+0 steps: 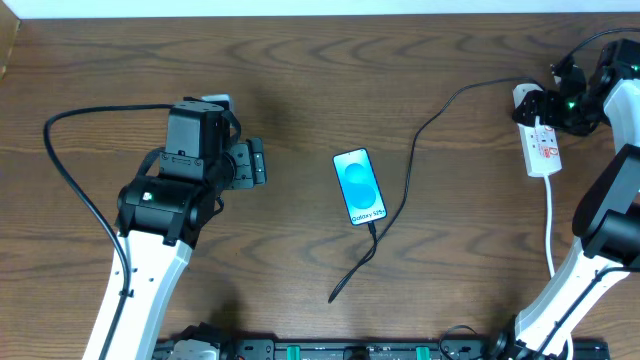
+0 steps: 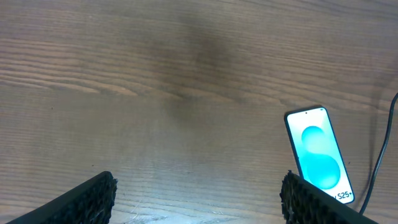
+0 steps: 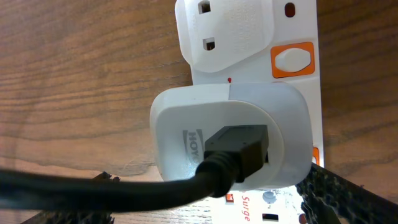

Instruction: Plug charger to phone and switch on socket

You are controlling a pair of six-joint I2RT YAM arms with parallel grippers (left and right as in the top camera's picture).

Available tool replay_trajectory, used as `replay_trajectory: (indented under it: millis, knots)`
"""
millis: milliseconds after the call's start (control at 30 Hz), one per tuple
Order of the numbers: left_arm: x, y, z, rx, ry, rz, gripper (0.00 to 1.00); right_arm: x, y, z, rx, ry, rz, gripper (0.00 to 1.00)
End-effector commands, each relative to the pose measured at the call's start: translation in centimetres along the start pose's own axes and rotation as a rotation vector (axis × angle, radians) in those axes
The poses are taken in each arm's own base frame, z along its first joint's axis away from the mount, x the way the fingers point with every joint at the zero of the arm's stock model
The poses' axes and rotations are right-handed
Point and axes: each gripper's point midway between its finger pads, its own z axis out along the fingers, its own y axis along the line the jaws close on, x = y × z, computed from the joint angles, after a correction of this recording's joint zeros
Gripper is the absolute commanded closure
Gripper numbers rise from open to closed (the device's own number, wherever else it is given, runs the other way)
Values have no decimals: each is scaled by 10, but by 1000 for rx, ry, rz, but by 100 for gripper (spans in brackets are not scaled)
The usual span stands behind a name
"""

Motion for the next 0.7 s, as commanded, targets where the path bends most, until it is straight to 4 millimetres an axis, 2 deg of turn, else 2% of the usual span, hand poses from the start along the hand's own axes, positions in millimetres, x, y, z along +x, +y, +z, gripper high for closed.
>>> replay_trajectory:
  millis: [0, 333, 667]
  knots:
    - [-1, 2, 0, -12, -3, 9, 16, -4, 10, 4, -50, -11, -29, 10]
    - [-1, 2, 0, -12, -3, 9, 15, 11, 17, 22, -114, -2, -19, 9]
    - [-1, 2, 0, -12, -3, 9, 15, 19, 18, 24, -120, 27, 24, 11]
